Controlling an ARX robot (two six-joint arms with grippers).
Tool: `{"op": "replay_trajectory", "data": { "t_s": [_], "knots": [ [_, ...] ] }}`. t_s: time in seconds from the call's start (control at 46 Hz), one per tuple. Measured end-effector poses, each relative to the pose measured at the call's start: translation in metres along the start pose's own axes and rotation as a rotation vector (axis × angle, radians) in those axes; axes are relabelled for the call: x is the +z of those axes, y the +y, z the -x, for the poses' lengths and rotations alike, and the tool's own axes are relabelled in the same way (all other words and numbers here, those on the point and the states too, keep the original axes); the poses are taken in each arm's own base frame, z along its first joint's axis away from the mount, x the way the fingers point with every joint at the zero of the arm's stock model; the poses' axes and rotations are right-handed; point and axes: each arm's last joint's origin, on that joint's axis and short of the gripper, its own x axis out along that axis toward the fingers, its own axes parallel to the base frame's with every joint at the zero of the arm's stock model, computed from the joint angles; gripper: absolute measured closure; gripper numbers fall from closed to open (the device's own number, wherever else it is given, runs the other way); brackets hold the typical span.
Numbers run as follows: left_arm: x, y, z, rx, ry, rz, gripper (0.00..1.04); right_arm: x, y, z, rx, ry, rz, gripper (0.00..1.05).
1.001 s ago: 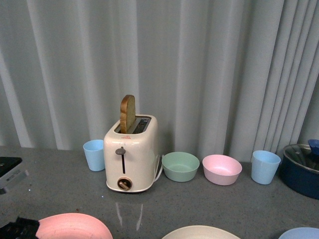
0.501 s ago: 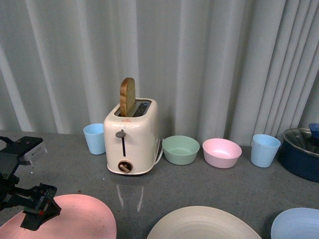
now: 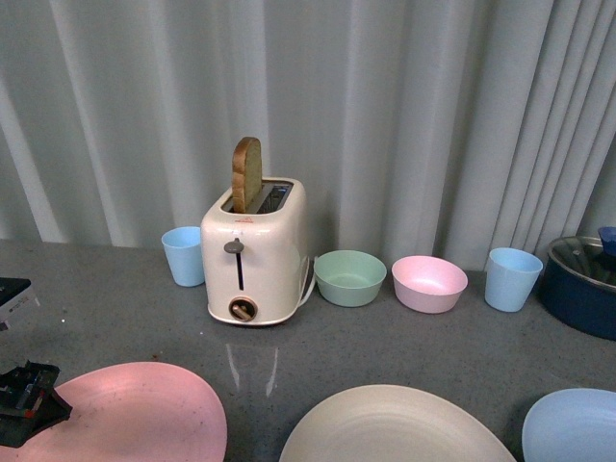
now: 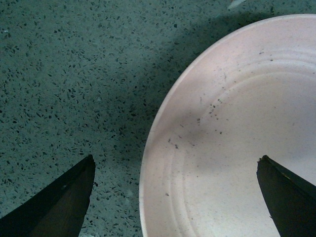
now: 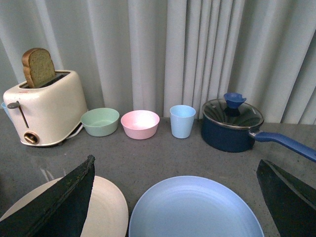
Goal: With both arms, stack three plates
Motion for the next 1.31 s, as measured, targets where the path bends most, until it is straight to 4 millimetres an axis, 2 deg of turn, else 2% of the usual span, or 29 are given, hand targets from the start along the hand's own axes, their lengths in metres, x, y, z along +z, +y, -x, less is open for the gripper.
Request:
{"op": "replay_trajectory", "data": {
  "t_s": [0.326, 0.958, 0.979, 1.11, 1.306],
  "knots": [
    [-0.002, 0.008, -0.011, 0.0, -0.025, 0.001, 0.07, 0.0, 0.0, 0.0, 0.0, 0.0, 0.0, 0.07],
    [-0.022, 0.013, -0.03, -0.015, -0.012, -0.008, 0.07, 0.0, 0.0, 0.0, 0.0, 0.0, 0.0, 0.07],
    [-0.022, 0.013, -0.03, -0.014, -0.012, -0.012, 0.08, 0.0, 0.0, 0.0, 0.0, 0.0, 0.0, 0.07],
    [-0.024, 0.013, -0.031, -0.015, -0.01, -0.01, 0.37, 0.0, 0.0, 0.0, 0.0, 0.0, 0.0, 0.07],
    [-0.025, 0.012, -0.031, -0.018, -0.011, -0.001, 0.74, 0.0, 0.0, 0.0, 0.0, 0.0, 0.0, 0.07]
  ]
}}
